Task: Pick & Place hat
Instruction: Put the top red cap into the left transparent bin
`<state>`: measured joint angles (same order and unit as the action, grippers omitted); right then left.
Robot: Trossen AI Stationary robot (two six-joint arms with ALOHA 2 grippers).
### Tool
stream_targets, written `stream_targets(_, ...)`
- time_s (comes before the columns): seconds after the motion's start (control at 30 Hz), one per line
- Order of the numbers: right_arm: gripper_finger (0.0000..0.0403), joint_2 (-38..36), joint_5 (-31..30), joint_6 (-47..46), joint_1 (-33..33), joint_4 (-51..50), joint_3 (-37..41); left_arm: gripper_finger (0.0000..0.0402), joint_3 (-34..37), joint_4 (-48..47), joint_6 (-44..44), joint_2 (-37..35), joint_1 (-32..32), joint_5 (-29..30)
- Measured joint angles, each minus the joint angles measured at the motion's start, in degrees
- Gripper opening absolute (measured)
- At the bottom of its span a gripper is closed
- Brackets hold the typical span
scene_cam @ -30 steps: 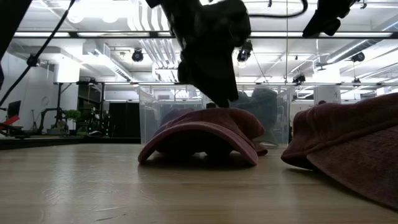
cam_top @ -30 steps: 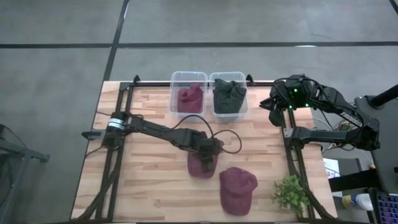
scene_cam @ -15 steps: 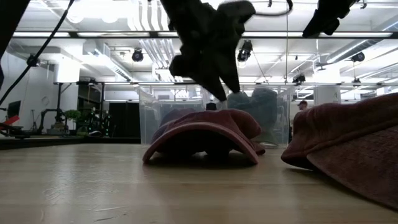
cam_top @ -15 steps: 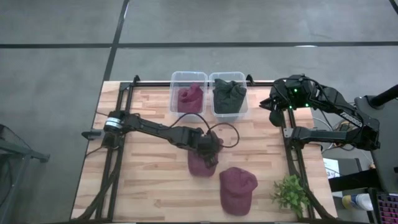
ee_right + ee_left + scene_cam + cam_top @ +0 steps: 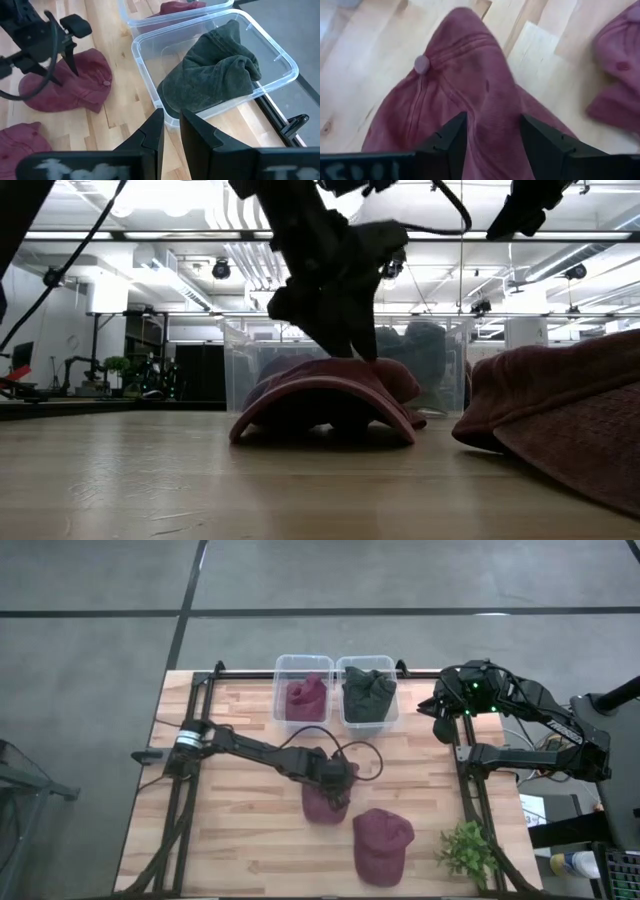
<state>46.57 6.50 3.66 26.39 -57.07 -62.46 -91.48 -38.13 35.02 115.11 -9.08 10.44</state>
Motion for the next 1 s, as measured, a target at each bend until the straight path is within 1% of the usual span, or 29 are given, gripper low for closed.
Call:
stream_targets(0.33,0.0059,0.0,0.01,-0.22,0.0,-0.01,0.0,0.0174,0.41,0.57,1.19,4.21,-0.02,-0.46)
stream_targets(0.5,0.0059,0.0,0.01,-0.24,0.0,-0.01,0.0,0.0174,0.87,0.5,3.45,6.1,-0.02,-0.72)
stream_targets(0.57,0.0059,0.0,0.01,-0.22,0.0,-0.01,0.0,0.0167,0.87,0.53,4.26,6.31,-0.09,-0.99)
stream_targets(0.63,0.0059,0.0,0.01,-0.22,-0.02,-0.03,0.0,0.0149,0.87,0.59,5.31,6.38,-0.26,-1.07)
stream_targets(0.7,0.0059,0.02,0.01,-0.22,0.0,-0.03,-0.02,0.012,0.89,0.69,5.88,6.41,-0.42,-1.15)
stream_targets(0.87,0.0059,0.0,0.01,-0.02,0.0,-0.03,0.0,0.0019,0.9,0.64,5.8,6.15,-1.19,-1.23)
stream_targets(0.9,0.0059,0.01,0.01,-0.02,0.0,-0.03,0.0,0.0011,0.94,0.62,5.8,5.93,-1.33,-1.27)
stream_targets(1.0,0.0059,0.02,0.01,0.0,0.0,-0.03,0.0,0.0006,1.05,0.14,5.78,4.88,-1.64,-1.54)
